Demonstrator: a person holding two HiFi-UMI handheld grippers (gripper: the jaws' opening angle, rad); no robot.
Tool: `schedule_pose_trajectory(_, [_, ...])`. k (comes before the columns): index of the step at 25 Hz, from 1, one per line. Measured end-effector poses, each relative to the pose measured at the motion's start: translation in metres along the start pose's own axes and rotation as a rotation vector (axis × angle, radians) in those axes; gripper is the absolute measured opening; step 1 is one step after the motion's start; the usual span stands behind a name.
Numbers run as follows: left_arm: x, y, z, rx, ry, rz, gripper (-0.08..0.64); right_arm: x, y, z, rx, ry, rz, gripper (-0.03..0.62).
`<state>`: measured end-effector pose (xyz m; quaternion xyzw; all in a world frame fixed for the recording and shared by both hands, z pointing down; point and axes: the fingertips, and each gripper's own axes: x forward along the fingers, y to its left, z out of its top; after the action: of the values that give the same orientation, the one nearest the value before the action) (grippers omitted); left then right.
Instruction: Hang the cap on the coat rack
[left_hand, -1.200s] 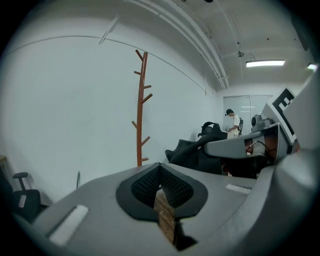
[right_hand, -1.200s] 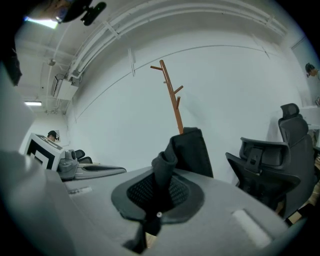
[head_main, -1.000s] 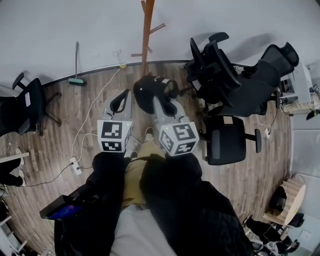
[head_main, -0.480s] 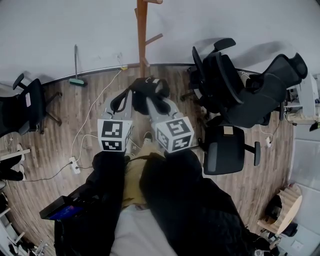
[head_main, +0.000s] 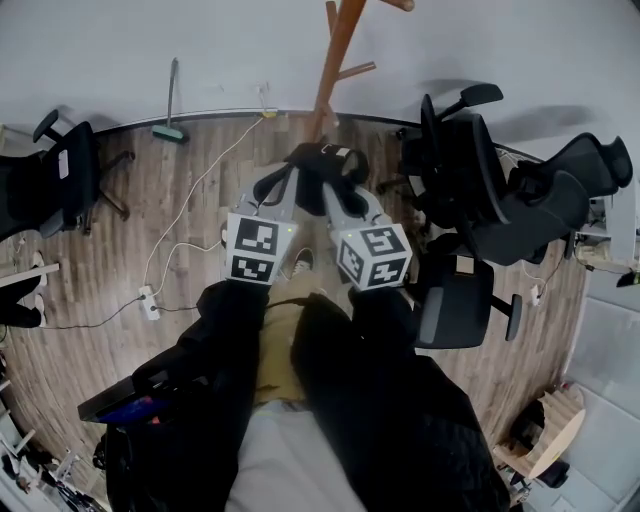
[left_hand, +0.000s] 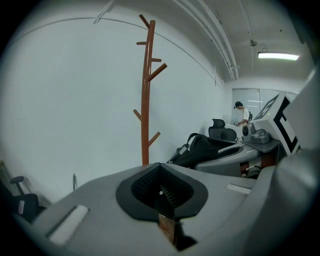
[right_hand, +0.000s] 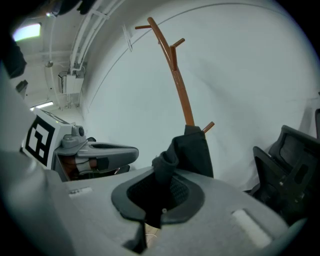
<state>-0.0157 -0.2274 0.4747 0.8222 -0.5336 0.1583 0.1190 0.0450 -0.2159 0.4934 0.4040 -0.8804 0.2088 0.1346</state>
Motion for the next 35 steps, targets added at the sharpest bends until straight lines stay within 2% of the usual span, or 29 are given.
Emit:
schedule_pose_trajectory(6, [0.009, 0.047, -0.003, -0.027, 0.023, -0.03, 0.002, 0.04, 0.016, 0.0, -0.029, 0.054, 0.007, 0.002])
schedule_pose_trajectory(16, [0.031, 0.061, -0.033, -0.055, 0.1, -0.046, 0.003, 0.073, -0.003, -0.014, -0.036, 0.122, 0.046, 0.002])
schedule_pose_trajectory(29, [0.061, 0.076, -0.041, -0.074, 0.149, -0.047, 0.003, 0.133, -0.054, -0.042, -0.037, 0.278, 0.092, 0.002])
schedule_pose_trajectory(35, [0.065, 0.083, -0.047, -0.076, 0.171, -0.036, 0.002, 0.152, -0.076, -0.063, 0.007, 0.322, 0.104, 0.002])
